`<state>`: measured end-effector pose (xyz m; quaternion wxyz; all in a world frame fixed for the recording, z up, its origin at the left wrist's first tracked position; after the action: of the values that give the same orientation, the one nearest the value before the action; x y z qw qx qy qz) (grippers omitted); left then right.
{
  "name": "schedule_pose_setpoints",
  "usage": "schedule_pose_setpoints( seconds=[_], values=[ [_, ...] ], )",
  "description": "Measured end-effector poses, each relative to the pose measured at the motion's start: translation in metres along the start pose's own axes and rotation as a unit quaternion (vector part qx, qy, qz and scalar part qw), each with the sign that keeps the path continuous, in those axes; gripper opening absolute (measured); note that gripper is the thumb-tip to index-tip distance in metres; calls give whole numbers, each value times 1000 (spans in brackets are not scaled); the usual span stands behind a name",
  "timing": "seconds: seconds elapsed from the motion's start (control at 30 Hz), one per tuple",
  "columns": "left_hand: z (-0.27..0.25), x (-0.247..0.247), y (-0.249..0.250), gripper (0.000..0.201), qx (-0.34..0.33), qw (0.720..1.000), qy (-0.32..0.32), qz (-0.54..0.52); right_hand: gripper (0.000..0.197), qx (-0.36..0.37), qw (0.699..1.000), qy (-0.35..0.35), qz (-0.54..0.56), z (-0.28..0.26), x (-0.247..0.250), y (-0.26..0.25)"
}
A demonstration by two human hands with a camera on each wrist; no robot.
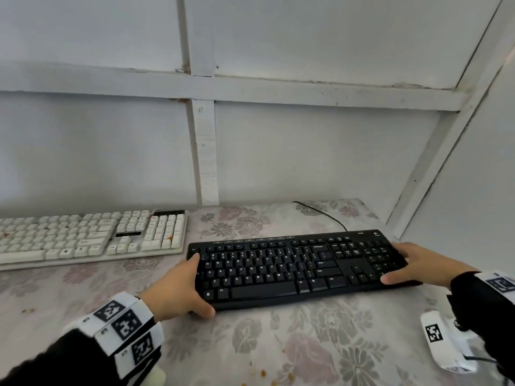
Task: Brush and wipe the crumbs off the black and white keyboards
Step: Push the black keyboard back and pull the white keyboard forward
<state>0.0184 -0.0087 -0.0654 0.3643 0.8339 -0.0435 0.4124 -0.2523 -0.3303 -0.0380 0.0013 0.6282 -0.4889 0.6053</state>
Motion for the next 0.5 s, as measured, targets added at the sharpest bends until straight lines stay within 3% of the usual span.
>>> schedule_pose_setpoints(
  seconds=[0.13,0.3,0.5],
  values=[
    [13,8,10,118,11,1000,-1,27,84,-43,998,-15,-35,17,5,-1],
    [22,15,13,117,6,999,23,28,74,-44,999,0,-16,35,10,3],
    [41,25,15,77,9,999,47,-2,66,-22,1000,-16,-8,60,13,-5]
  ],
)
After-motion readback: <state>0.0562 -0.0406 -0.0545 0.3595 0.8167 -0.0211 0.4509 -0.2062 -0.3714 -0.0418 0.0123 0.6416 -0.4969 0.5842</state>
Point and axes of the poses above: each hand's wrist, its own z-axis towards the middle knuckle, its own x-axis out of the back of the hand, y = z × x, the point moved 9 cm from there along z, towards the middle knuckle, and after that the axes turned 7 degrees about x, right-handed, at the moved point
